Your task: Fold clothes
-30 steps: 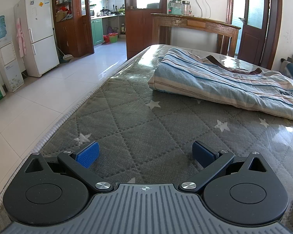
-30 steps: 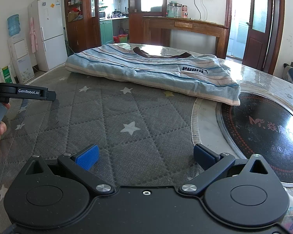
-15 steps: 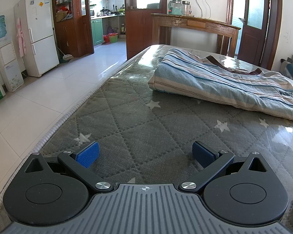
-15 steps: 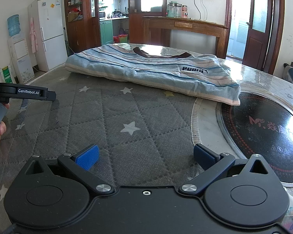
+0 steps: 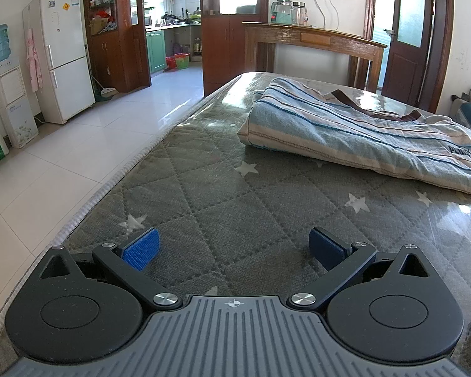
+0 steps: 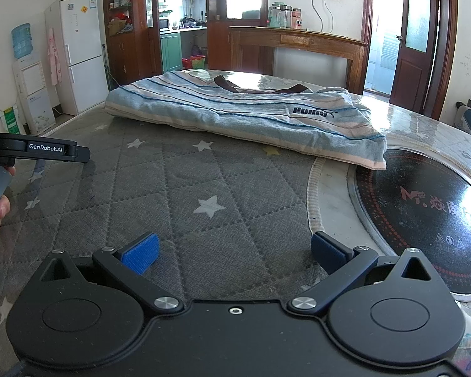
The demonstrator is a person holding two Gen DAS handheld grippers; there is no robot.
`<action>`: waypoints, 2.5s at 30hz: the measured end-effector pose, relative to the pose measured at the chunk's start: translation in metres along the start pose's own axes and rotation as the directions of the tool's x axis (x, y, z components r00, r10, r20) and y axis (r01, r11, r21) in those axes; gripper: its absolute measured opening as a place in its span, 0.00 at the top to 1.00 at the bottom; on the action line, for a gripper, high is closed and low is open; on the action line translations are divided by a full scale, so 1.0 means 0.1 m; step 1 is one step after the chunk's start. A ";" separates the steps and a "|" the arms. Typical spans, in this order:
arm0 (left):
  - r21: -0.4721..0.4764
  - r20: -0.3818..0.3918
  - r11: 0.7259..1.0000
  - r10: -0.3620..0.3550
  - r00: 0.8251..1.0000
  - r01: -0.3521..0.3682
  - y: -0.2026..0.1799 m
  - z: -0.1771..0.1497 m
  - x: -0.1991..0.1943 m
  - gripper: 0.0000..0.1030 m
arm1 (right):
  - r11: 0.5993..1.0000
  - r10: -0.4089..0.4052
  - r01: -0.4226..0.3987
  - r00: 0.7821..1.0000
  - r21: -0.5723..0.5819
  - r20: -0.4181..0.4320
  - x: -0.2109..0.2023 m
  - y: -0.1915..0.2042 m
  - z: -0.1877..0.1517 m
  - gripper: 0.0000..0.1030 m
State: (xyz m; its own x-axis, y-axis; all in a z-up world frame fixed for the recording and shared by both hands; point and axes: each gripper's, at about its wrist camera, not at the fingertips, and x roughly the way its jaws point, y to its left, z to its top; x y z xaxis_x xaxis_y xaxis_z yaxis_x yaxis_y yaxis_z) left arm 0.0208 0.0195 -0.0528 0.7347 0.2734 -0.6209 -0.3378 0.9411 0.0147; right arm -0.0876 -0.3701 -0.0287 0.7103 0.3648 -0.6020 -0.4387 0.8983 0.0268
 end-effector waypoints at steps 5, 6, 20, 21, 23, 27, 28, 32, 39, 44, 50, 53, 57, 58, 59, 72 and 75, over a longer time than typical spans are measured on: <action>-0.001 0.000 1.000 0.000 1.000 0.000 0.00 0.00 0.01 0.00 | 1.000 0.000 0.000 1.000 0.000 0.000 0.00 0.00 0.00 0.00; -0.002 0.000 1.000 -0.001 1.000 0.001 0.00 -0.01 0.00 0.00 | 1.000 0.000 0.000 1.000 0.000 0.000 0.00 0.00 0.00 0.00; 0.042 -0.117 0.998 -0.038 0.992 0.043 -0.14 0.01 -0.14 0.00 | 1.000 0.001 -0.001 1.000 0.000 0.000 0.01 -0.02 0.00 0.00; 0.041 -0.129 0.998 -0.041 0.991 0.047 -0.16 0.00 -0.15 0.00 | 1.000 0.001 -0.001 1.000 0.001 0.000 0.01 -0.02 0.00 0.00; 0.045 -0.149 0.998 -0.045 0.988 0.052 -0.19 -0.01 -0.18 0.00 | 1.000 0.001 -0.001 1.000 0.000 0.000 0.01 -0.02 0.00 0.00; 0.048 -0.185 0.997 -0.047 0.982 0.057 -0.21 -0.03 -0.24 0.00 | 1.000 0.001 -0.001 1.000 0.001 0.000 0.01 -0.02 0.00 0.00; 0.049 -0.195 0.997 -0.048 0.980 0.059 -0.22 -0.04 -0.25 0.00 | 1.000 0.001 -0.001 1.000 0.001 0.000 0.01 -0.01 0.00 0.00; 0.055 -0.224 0.996 -0.050 0.973 0.064 -0.23 -0.06 -0.32 0.00 | 1.000 0.001 -0.001 1.000 0.001 0.000 0.01 -0.01 0.00 0.00; 0.053 -0.260 0.996 -0.052 0.964 0.069 -0.21 -0.04 -0.34 0.00 | 1.000 0.001 -0.001 1.000 0.001 0.000 0.01 -0.02 0.00 0.00; 0.049 -0.270 0.997 -0.046 0.962 0.061 -0.22 -0.04 -0.35 0.00 | 1.000 0.001 -0.001 1.000 0.001 0.000 0.01 -0.02 0.00 0.00; 0.047 -0.279 0.997 -0.043 0.959 0.058 -0.22 -0.03 -0.35 0.00 | 1.000 0.001 -0.001 1.000 0.001 0.000 0.00 -0.02 0.00 0.00; 0.046 -0.282 0.997 -0.040 0.958 0.056 -0.22 -0.03 -0.35 0.00 | 1.000 0.001 -0.001 1.000 0.001 0.000 0.00 -0.02 0.00 0.00; 0.044 -0.287 0.998 -0.039 0.957 0.054 -0.23 -0.03 -0.35 0.00 | 1.000 0.001 -0.001 1.000 0.001 0.000 0.00 -0.02 0.00 0.00; 0.044 -0.288 0.998 -0.039 0.957 0.053 -0.23 -0.03 -0.35 0.00 | 1.000 0.001 -0.001 1.000 0.001 0.000 0.00 -0.02 0.00 0.00; 0.043 -0.290 0.998 -0.038 0.956 0.053 -0.23 -0.02 -0.35 0.00 | 1.000 0.001 -0.001 1.000 0.001 0.000 0.00 -0.02 0.00 0.00; 0.046 -0.284 0.997 -0.044 0.958 0.059 -0.24 -0.04 -0.36 0.00 | 1.000 0.002 -0.002 1.000 0.001 0.000 0.00 -0.02 0.00 0.00; 0.055 -0.287 0.996 -0.058 0.956 0.077 -0.27 -0.04 -0.38 0.00 | 1.000 0.002 -0.002 1.000 0.001 0.000 0.01 -0.02 0.00 0.00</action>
State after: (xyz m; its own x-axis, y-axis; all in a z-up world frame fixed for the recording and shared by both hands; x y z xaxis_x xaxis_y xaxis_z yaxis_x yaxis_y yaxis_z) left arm -0.0004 -0.0171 -0.0334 0.5531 0.1497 -0.8195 -0.2473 0.9689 0.0101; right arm -0.0861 -0.3721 -0.0290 0.7095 0.3665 -0.6019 -0.4393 0.8979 0.0290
